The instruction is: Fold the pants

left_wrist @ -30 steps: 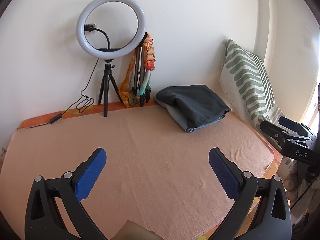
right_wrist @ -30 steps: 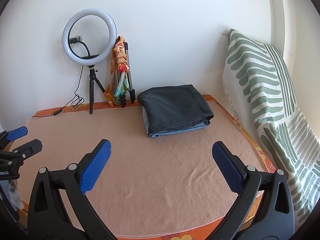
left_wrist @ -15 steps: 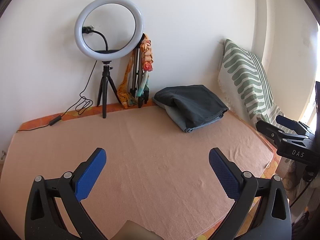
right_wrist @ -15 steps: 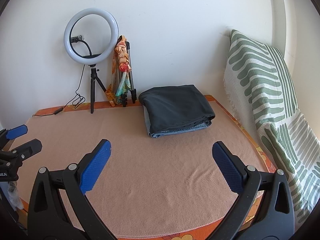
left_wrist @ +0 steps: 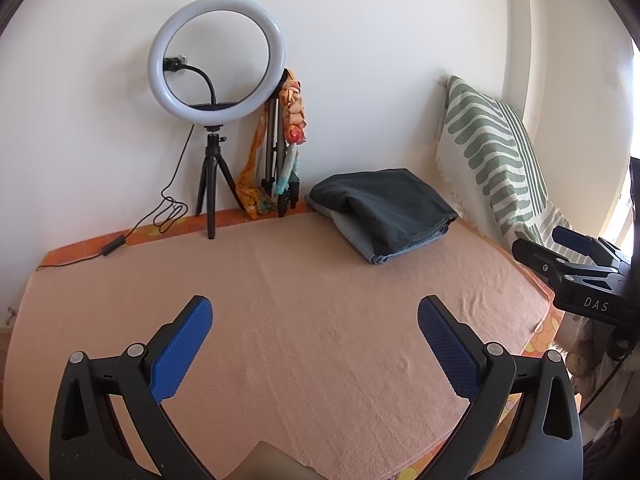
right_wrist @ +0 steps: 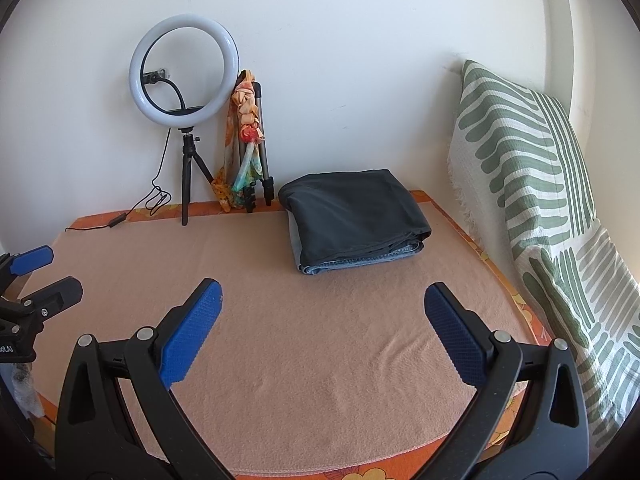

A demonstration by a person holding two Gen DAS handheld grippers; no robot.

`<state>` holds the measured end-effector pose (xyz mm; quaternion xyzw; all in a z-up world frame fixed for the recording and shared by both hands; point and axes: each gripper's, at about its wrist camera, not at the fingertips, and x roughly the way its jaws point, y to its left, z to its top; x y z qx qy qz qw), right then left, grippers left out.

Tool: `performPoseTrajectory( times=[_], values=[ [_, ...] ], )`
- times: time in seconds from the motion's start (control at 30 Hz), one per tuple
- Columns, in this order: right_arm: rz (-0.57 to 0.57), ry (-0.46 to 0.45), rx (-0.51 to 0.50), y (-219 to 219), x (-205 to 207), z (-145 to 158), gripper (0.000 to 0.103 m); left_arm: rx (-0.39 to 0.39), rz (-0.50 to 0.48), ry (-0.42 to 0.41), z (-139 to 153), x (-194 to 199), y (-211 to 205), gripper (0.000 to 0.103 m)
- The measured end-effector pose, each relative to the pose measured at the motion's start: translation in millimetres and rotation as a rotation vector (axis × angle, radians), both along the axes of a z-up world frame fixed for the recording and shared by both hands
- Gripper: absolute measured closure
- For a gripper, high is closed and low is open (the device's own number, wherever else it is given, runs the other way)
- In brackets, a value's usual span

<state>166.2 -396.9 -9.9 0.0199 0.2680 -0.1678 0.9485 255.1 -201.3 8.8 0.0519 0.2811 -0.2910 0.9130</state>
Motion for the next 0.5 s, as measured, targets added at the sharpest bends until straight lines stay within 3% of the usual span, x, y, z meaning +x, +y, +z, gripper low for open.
performPoseTrajectory(
  times=[0.5],
  values=[
    [0.013,0.006,0.002,2.0,3.3,-0.5,0.0,-0.042,-0.023,-0.034,2.6,-2.9,8.1,0.001]
  ],
)
